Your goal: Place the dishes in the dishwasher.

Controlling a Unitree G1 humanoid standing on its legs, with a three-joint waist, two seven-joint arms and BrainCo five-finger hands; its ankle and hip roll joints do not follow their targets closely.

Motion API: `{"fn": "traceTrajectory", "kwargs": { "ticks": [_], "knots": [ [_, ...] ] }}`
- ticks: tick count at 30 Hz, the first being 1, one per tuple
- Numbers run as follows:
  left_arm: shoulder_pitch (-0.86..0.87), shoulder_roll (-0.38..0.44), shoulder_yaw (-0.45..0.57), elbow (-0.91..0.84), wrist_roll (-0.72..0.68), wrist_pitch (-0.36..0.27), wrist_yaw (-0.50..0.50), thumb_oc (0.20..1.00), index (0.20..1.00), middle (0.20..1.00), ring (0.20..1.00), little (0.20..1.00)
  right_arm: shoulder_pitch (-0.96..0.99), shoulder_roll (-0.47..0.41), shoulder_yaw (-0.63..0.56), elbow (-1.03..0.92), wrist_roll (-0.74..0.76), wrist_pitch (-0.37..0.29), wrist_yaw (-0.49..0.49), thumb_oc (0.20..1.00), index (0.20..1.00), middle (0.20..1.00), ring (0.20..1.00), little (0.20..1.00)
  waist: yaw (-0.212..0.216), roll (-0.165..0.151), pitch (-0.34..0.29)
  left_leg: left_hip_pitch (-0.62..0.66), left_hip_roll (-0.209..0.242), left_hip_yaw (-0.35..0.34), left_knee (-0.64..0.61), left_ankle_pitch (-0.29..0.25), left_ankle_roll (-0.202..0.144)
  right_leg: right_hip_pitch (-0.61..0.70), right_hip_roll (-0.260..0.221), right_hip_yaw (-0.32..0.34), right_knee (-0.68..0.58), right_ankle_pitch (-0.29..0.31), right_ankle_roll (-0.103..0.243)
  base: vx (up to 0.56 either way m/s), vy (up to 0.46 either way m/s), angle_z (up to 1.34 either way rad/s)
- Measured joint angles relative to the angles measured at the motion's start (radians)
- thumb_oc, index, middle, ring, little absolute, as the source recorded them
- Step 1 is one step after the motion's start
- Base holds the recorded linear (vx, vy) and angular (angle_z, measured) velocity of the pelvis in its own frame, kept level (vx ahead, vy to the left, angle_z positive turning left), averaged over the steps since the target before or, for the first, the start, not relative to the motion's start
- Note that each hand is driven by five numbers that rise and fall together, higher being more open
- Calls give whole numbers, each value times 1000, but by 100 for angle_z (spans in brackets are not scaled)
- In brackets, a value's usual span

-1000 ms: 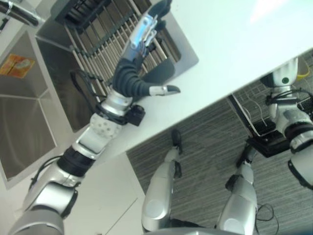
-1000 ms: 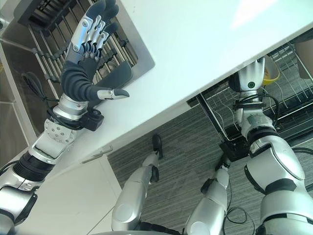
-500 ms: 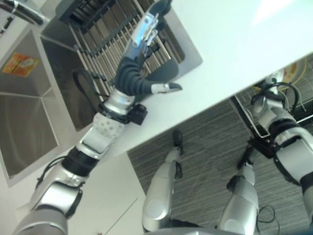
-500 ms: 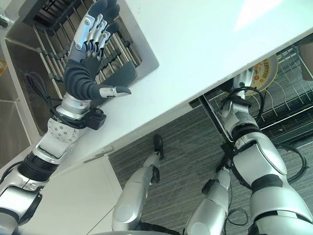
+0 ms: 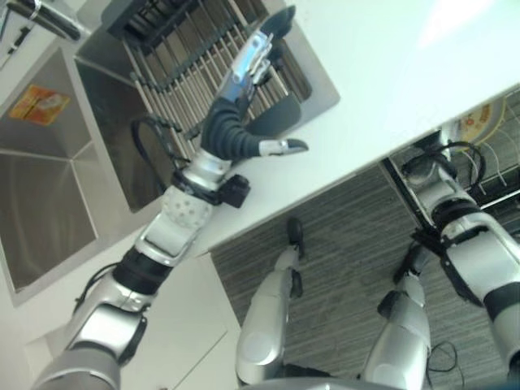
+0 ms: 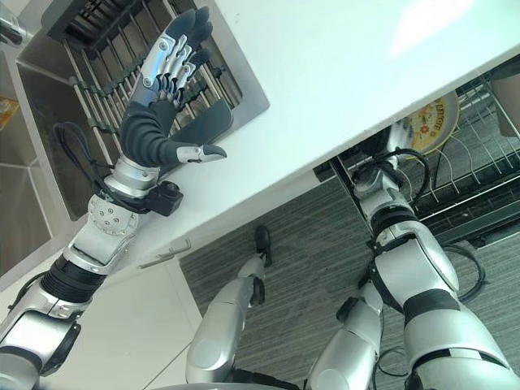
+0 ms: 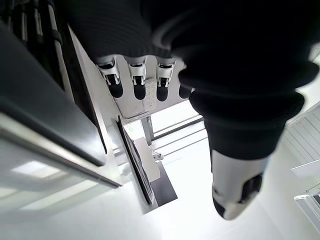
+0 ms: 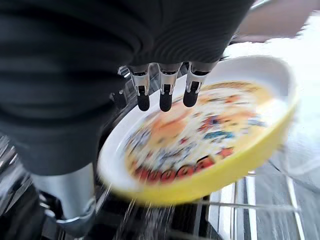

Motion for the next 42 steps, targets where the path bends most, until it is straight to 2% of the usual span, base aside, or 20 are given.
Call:
{"fn": "traceTrajectory", "kwargs": {
  "ticks": [1,4,7,9,10,11,13,16,20,24,25,29,31,34,36,37,39,40,41,42],
  "knots": [
    [28,-15,8,1,0,17,2,1000,1000,1000,1000,1000,38,63,-179,-39,178,-101,-30,1000,1000,1000,1000,1000,-9,0,0,18,-2,8,-4,-1,2,12,-1,10,-1,0,0,71,165,-10],
    [89,-68,36,2,1,29,7,1000,1000,1000,1000,1000,119,145,-301,-157,346,-215,-29,1000,1000,1000,1000,1000,-33,-3,1,53,-8,25,-4,-11,13,33,-5,31,-3,-1,-1,56,146,-12],
    [143,-81,39,2,1,52,34,1000,1000,1000,1000,1000,205,158,-293,-345,395,-256,-40,1000,1000,1000,1000,1000,-66,-12,-2,84,-7,36,-4,-13,11,54,-3,50,-6,-4,1,67,65,-10],
    [186,-84,39,3,1,61,43,1000,1000,1000,1000,1000,265,161,-294,-474,393,-235,-94,1000,1000,1000,1000,1000,-88,-24,-2,115,-6,44,-5,-16,9,82,-1,54,-9,-20,-13,73,28,-12],
    [223,-93,39,7,2,68,45,1000,1000,1000,1000,1000,306,173,-286,-539,383,-192,-139,1000,1000,1000,1000,1000,-95,-37,-1,150,-2,52,-8,-22,7,113,3,55,-13,-25,-16,80,-56,-21],
    [285,-105,37,23,2,72,51,1000,1000,1000,1000,1000,363,202,-236,-599,377,-147,-183,1000,1000,1000,1000,1000,-104,-70,-15,205,15,57,-10,-35,-10,169,21,54,-31,-27,-13,65,-91,-18],
    [299,-106,38,51,2,82,58,1000,1000,1000,1000,1000,434,213,-201,-710,365,-112,-187,1000,1000,1000,1000,1000,-108,-94,-19,244,35,51,-13,-33,-18,218,45,51,-44,-27,-14,115,-123,-8],
    [352,-106,40,73,1,94,61,1000,1000,1000,1000,1000,554,216,-151,-826,256,-46,-141,1000,1000,1000,1000,1000,-113,-126,-35,315,52,52,-28,-44,-32,287,64,48,-55,-48,-27,124,-60,-5],
    [434,-104,62,105,-1,102,40,1000,1000,1000,1000,1000,709,126,-118,-874,201,11,-38,1000,1000,1000,1000,1000,-113,-184,-91,400,73,55,-41,-61,-45,384,93,42,-87,-70,-47,194,-106,-5],
    [538,-103,102,106,-3,115,14,1000,1000,1000,1000,1000,866,81,-179,-979,179,19,43,1000,1000,1000,1000,1000,-121,-223,-202,485,96,66,-64,-77,-62,469,122,33,-120,-91,-51,170,-70,-7],
    [553,-103,108,106,-3,119,3,1000,1000,1000,1000,1000,899,74,-190,-1019,161,15,74,1000,1000,1000,1000,1000,-128,-230,-257,505,100,78,-80,-78,-65,477,129,37,-122,-96,-51,118,-54,-12],
    [552,-105,119,109,-3,133,-7,1000,1000,1000,1000,1000,964,73,-234,-1079,155,-15,130,1000,1000,1000,1000,1000,-167,-221,-333,558,100,91,-110,-79,-65,519,136,50,-150,-97,-49,51,-56,-13],
    [550,-119,126,132,-8,148,-60,1000,1000,1000,1000,1000,1031,78,-301,-1101,155,-34,147,1000,1000,1000,1000,1000,-179,-211,-359,602,106,107,-113,-83,-68,555,146,60,-165,-97,-48,-28,-50,-16],
    [515,-120,86,120,-21,158,-195,1000,1000,1000,1000,1000,1044,78,-377,-1097,158,-53,142,1000,1000,1000,1000,1000,-224,-203,-404,606,114,128,-118,-85,-70,547,158,86,-175,-100,-43,-60,-41,-23],
    [455,-125,-18,120,-66,198,-328,1000,1000,1000,1000,1000,1045,62,-386,-1075,167,-62,143,1000,1000,1000,1000,1000,-274,-198,-411,608,119,143,-113,-84,-69,536,168,110,-185,-88,-47,-94,-58,-28],
    [446,-127,-41,120,-75,205,-344,1000,1000,1000,1000,1000,1046,62,-388,-1066,167,-63,144,1000,1000,1000,1000,1000,-278,-197,-411,609,120,144,-113,-84,-69,535,169,111,-185,-88,-47,-89,-57,-11],
    [425,-155,-127,151,-134,270,-409,1000,1000,1000,1000,1000,1046,60,-413,-1034,186,-82,166,1000,1000,1000,1000,1000,-287,-197,-416,608,121,162,-115,-89,-76,514,170,131,-178,-88,-47,-56,-38,-31],
    [432,-217,-231,275,-156,391,-473,1000,1000,1000,1000,1000,1046,59,-420,-1018,221,-95,189,1000,1000,1000,1000,1000,-305,-189,-431,603,124,190,-119,-91,-78,498,175,159,-186,-87,-57,-80,-36,-55],
    [479,-232,-250,365,-156,456,-487,1000,1000,1000,1000,1000,1046,58,-421,-1018,244,-99,199,1000,1000,1000,1000,1000,-326,-201,-429,599,135,189,-119,-90,-78,483,189,165,-186,-84,-61,-130,-26,-45],
    [495,-255,-263,439,-156,454,-477,1000,1000,1000,1000,1000,1048,57,-419,-1012,256,-108,217,1000,1000,1000,1000,1000,-331,-213,-427,597,136,189,-119,-90,-78,471,192,166,-181,-84,-61,-133,3,-28]
  ]
}}
